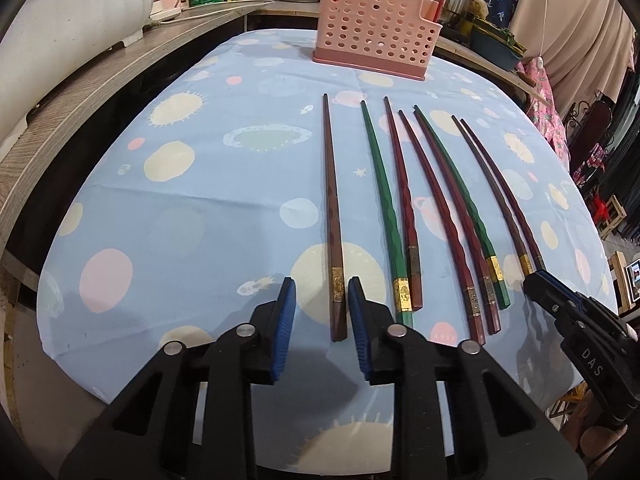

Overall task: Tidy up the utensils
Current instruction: 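Close the left tool on a brown chopstick while the right tool grasps another brown one, then lift both brown chopsticks and carry them over the pink basket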

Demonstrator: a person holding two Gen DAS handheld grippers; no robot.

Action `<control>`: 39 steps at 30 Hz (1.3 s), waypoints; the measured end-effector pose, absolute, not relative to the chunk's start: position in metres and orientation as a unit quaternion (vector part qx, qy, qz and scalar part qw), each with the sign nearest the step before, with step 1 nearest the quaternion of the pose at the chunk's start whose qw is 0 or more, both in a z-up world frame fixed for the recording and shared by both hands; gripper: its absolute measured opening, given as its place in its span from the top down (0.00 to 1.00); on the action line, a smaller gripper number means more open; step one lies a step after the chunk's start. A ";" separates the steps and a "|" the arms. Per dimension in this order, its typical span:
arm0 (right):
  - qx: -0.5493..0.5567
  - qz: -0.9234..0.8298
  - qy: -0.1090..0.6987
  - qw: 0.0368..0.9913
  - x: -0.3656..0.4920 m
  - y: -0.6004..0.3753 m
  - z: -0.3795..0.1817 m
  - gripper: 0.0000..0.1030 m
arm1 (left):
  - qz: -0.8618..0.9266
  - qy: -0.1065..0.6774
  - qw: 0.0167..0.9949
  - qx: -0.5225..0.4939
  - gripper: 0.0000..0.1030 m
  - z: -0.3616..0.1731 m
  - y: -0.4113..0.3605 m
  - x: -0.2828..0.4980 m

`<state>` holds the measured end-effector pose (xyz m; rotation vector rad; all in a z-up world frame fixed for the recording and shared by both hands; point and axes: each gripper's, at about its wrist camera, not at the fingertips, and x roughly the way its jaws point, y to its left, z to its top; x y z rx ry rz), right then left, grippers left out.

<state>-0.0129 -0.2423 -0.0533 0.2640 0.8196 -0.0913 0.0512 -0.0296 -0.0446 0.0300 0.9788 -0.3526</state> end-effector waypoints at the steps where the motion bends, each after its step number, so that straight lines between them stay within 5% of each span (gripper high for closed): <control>1: 0.127 -0.045 0.397 0.908 -0.012 -0.242 -0.053 0.91 | -0.168 0.467 0.868 0.015 0.79 -0.045 -0.030 0.052; 6: 0.117 -0.047 0.393 0.911 -0.011 -0.241 -0.054 0.92 | -0.171 0.471 0.865 0.010 0.93 -0.045 -0.031 0.054; 18: 0.127 -0.050 0.365 0.921 -0.018 -0.246 -0.023 0.93 | -0.175 0.465 0.868 -0.005 0.93 -0.023 -0.025 0.052; 39: 0.123 -0.043 0.201 0.971 0.040 -0.291 0.146 0.93 | -0.186 0.327 0.925 -0.056 0.93 0.155 -0.023 0.136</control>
